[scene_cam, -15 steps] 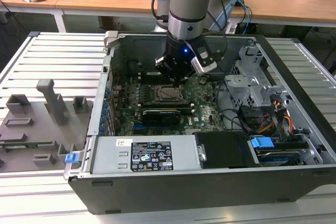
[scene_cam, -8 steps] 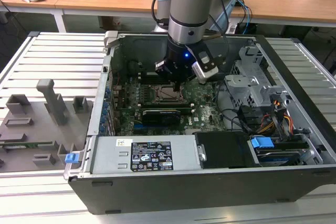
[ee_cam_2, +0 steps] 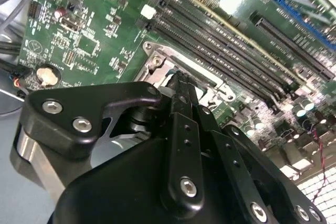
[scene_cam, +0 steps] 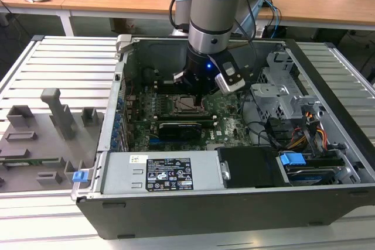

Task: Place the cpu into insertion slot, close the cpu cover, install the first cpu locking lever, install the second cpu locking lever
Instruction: 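Install the second cpu locking lever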

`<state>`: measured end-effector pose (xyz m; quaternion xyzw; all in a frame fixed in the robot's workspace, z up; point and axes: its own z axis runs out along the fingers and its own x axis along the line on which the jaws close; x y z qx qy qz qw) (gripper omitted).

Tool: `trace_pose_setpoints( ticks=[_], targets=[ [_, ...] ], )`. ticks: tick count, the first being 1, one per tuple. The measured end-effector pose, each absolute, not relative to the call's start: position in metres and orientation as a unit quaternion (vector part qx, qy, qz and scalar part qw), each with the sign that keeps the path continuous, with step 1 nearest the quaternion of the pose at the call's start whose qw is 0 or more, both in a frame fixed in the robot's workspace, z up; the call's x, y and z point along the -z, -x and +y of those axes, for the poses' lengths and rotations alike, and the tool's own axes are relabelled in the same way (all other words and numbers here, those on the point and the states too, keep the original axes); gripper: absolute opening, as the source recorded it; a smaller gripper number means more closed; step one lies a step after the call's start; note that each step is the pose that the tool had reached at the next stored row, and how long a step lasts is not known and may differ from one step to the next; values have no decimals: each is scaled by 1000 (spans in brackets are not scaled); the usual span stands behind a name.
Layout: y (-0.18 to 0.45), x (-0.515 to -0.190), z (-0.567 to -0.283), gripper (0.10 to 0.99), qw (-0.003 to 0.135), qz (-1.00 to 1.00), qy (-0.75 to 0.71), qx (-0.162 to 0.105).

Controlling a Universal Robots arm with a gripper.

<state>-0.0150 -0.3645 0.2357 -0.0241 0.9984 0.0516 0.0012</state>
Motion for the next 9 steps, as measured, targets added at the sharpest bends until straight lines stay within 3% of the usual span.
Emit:
trace_pose_setpoints(
  ticks=[9],
  targets=[
    [25,-235,-376,106,1,998,24,-52]
  ],
)
